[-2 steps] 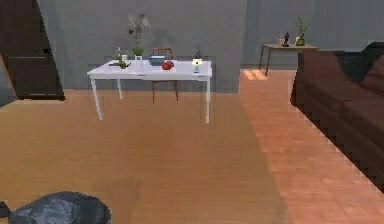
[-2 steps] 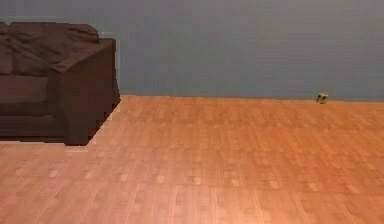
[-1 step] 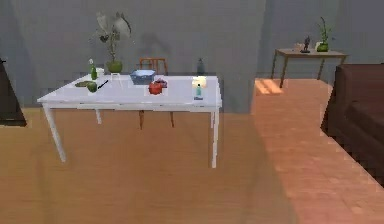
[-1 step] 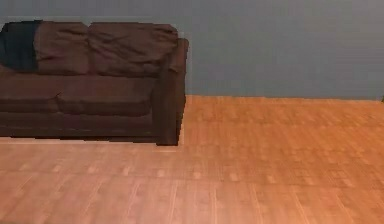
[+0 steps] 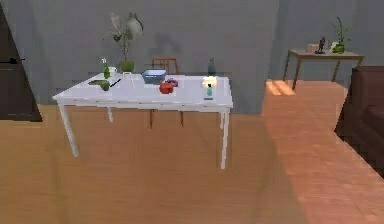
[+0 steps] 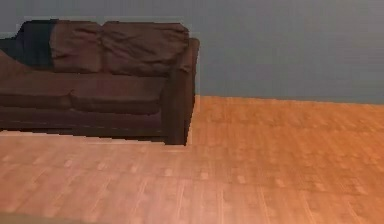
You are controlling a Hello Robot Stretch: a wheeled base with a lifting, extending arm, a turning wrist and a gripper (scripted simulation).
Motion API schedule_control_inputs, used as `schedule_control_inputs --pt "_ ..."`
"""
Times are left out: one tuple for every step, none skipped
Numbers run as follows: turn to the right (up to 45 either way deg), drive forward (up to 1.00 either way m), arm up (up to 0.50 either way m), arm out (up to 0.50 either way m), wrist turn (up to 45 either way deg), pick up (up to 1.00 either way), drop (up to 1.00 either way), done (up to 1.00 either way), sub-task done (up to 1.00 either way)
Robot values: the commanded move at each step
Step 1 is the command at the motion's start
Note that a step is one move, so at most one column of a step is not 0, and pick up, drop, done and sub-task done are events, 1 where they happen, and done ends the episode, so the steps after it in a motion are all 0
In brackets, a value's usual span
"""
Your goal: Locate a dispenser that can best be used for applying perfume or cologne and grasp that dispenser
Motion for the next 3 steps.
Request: schedule_control_inputs --pt "0.0 0.3 0.0 0.0 0.0 0.0 0.0 0.0 0.0" --pt "-24.0 0.0 0.0 0.0 0.0 0.0 0.0 0.0 0.0" --pt "0.0 0.65 0.0 0.0 0.0 0.0 0.0 0.0 0.0"
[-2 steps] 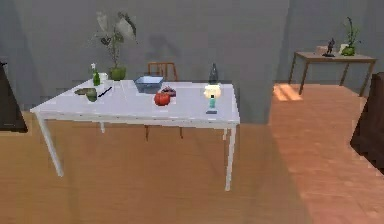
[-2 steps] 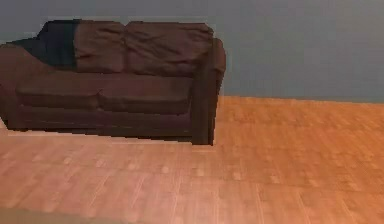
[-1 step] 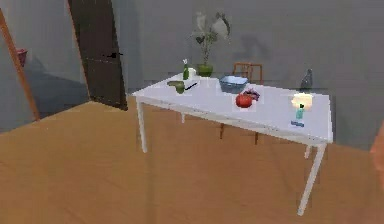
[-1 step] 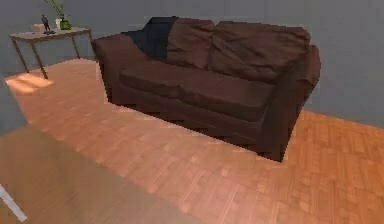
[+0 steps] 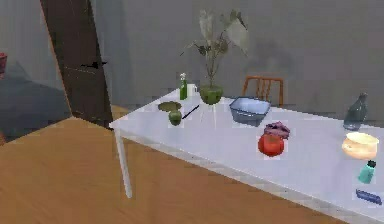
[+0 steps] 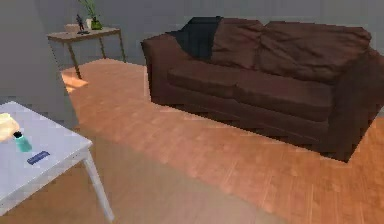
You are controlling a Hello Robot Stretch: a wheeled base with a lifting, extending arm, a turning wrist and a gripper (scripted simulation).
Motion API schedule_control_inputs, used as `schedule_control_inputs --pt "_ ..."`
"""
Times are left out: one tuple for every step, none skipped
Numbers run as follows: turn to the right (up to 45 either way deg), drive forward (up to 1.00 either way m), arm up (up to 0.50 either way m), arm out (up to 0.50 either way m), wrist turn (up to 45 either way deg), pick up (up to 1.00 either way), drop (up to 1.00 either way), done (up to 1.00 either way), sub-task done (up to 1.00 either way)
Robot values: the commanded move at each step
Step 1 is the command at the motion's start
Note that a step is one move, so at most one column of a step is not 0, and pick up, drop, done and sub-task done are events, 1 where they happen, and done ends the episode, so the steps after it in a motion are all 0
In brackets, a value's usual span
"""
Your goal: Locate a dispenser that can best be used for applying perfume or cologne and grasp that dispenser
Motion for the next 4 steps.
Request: schedule_control_inputs --pt "-39.0 0.0 0.0 0.0 0.0 0.0 0.0 0.0 0.0" --pt "0.0 0.8 0.0 0.0 0.0 0.0 0.0 0.0 0.0" --pt "-30.0 0.0 0.0 0.0 0.0 0.0 0.0 0.0 0.0" --pt "-3.0 0.0 0.0 0.0 0.0 0.0 0.0 0.0 0.0"
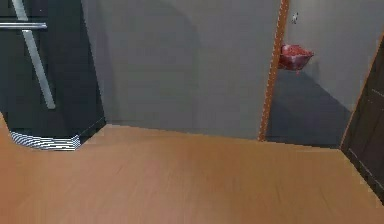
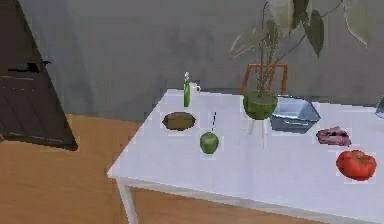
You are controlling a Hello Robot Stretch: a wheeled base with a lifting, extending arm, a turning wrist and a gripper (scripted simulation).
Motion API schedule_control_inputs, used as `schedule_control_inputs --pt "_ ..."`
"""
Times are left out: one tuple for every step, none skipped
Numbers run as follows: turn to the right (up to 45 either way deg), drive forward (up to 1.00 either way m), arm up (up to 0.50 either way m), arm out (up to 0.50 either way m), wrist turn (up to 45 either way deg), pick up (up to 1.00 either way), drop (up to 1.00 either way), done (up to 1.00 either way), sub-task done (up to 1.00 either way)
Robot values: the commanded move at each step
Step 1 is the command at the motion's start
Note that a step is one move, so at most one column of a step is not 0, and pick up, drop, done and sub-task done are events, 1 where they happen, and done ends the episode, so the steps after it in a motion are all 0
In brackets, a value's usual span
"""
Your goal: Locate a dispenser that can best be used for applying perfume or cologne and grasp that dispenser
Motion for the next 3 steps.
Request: schedule_control_inputs --pt "45.0 0.0 0.0 0.0 0.0 0.0 0.0 0.0 0.0" --pt "0.0 0.6 0.0 0.0 0.0 0.0 0.0 0.0 0.0" --pt "30.0 0.0 0.0 0.0 0.0 0.0 0.0 0.0 0.0"
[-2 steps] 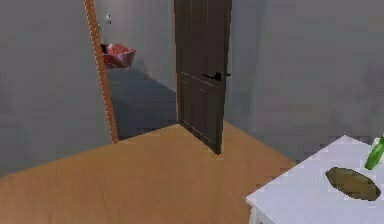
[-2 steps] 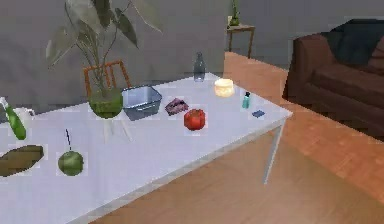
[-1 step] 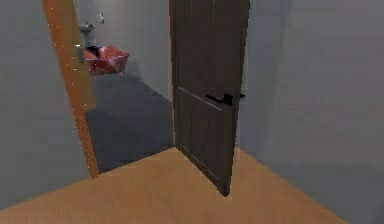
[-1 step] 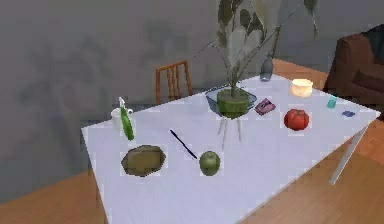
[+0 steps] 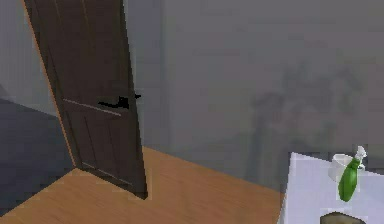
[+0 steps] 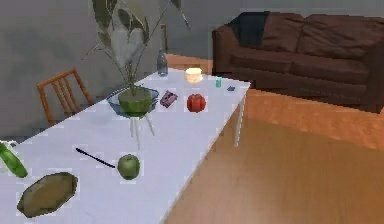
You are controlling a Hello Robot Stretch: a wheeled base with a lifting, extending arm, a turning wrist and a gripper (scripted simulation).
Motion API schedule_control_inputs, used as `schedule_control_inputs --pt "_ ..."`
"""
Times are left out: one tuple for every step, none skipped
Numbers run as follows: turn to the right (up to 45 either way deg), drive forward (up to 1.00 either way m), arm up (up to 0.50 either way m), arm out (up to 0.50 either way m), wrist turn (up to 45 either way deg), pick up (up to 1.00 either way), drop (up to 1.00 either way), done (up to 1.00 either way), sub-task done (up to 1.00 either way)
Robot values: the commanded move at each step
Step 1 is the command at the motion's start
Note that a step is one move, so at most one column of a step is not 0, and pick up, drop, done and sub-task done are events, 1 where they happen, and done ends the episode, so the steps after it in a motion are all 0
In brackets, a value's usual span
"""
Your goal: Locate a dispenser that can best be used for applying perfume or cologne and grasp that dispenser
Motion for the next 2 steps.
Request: schedule_control_inputs --pt "3.0 0.0 0.0 0.0 0.0 0.0 0.0 0.0 0.0" --pt "0.0 0.7 0.0 0.0 0.0 0.0 0.0 0.0 0.0"
